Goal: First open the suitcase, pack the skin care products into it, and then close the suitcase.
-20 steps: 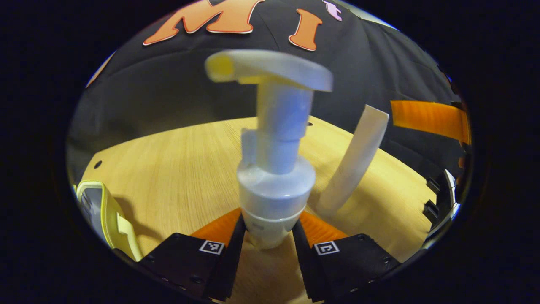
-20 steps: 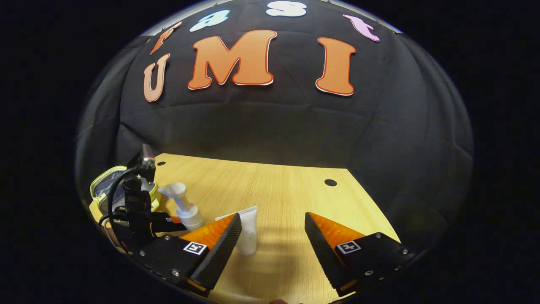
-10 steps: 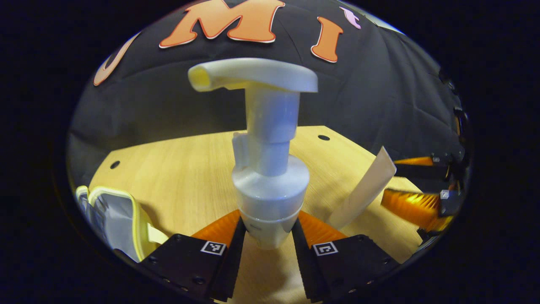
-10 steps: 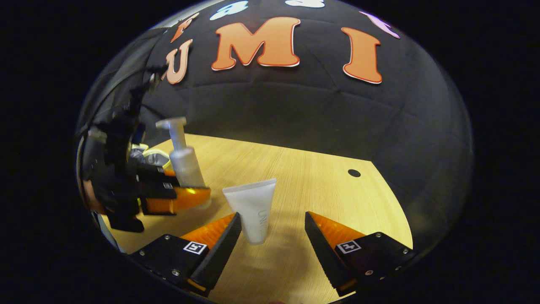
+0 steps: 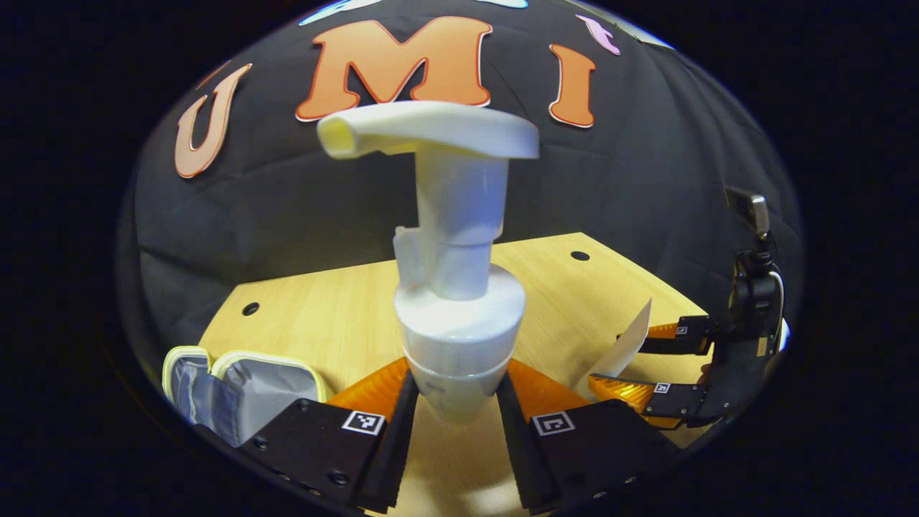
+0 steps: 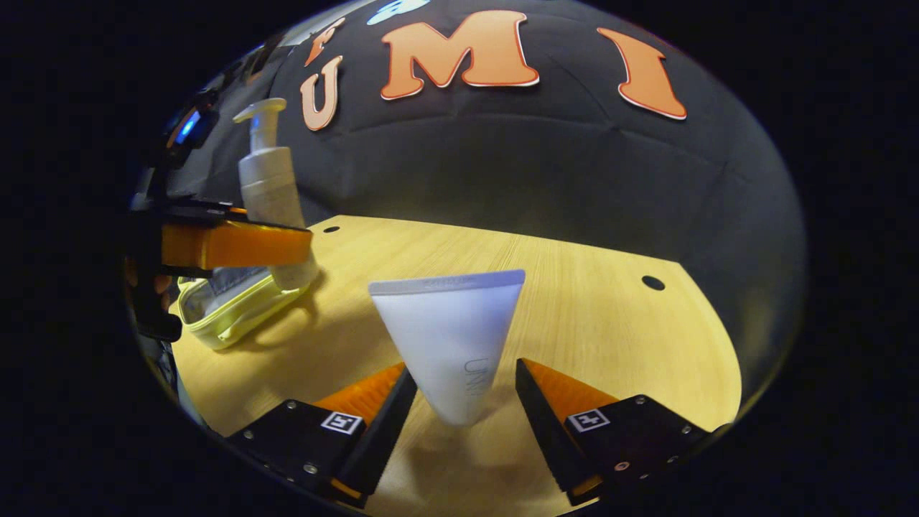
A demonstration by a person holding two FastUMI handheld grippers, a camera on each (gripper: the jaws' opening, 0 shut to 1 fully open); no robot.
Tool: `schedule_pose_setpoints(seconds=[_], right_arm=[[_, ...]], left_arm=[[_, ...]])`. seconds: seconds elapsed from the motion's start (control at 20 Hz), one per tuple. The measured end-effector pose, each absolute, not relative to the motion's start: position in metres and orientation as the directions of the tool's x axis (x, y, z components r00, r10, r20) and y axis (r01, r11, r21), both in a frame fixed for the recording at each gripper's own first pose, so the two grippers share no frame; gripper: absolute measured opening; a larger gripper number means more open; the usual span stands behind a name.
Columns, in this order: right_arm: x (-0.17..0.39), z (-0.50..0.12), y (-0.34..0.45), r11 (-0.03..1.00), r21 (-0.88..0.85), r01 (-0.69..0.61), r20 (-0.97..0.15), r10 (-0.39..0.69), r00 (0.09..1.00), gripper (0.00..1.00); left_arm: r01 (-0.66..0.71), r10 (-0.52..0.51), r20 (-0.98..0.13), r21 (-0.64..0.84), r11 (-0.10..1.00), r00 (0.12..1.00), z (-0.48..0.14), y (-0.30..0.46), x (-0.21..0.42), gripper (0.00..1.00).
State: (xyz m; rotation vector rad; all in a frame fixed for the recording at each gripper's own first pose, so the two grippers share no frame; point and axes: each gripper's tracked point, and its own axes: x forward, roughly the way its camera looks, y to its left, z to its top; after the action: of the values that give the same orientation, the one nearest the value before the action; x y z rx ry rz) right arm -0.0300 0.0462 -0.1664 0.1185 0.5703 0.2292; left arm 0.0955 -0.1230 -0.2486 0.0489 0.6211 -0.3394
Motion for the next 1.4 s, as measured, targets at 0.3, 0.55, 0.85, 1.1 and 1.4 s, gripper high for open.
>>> schedule_pose_setpoints(seconds=[0.3, 0.55, 0.85, 1.1, 1.4], right_arm=[[-0.035, -0.164, 0.055, 0.957, 0.208, -0.205, -0.534, 0.286, 0.796, 0.57], [-0.033, -0.146, 0.064, 0.954, 0.201, -0.221, -0.517, 0.295, 0.804, 0.61], [-0.028, -0.119, 0.088, 0.949, 0.202, -0.244, -0.477, 0.313, 0.821, 0.61], [-0.019, -0.099, 0.119, 0.935, 0.221, -0.276, -0.439, 0.349, 0.828, 0.61], [-0.018, -0.092, 0.15, 0.922, 0.22, -0.318, -0.442, 0.385, 0.81, 0.61]], left_arm=[[0.19, -0.177, -0.601, -0.043, 0.981, 0.779, -0.236, -0.065, 0.076, 0.6], [0.124, -0.102, -0.604, -0.006, 0.992, 0.79, -0.23, -0.01, 0.063, 0.6], [0.113, -0.074, -0.638, 0.021, 0.993, 0.766, -0.232, 0.064, 0.048, 0.6], [0.15, -0.08, -0.721, 0.033, 0.988, 0.688, -0.257, 0.112, 0.032, 0.6], [0.185, -0.109, -0.828, -0.006, 0.983, 0.55, -0.296, 0.142, 0.018, 0.6]])
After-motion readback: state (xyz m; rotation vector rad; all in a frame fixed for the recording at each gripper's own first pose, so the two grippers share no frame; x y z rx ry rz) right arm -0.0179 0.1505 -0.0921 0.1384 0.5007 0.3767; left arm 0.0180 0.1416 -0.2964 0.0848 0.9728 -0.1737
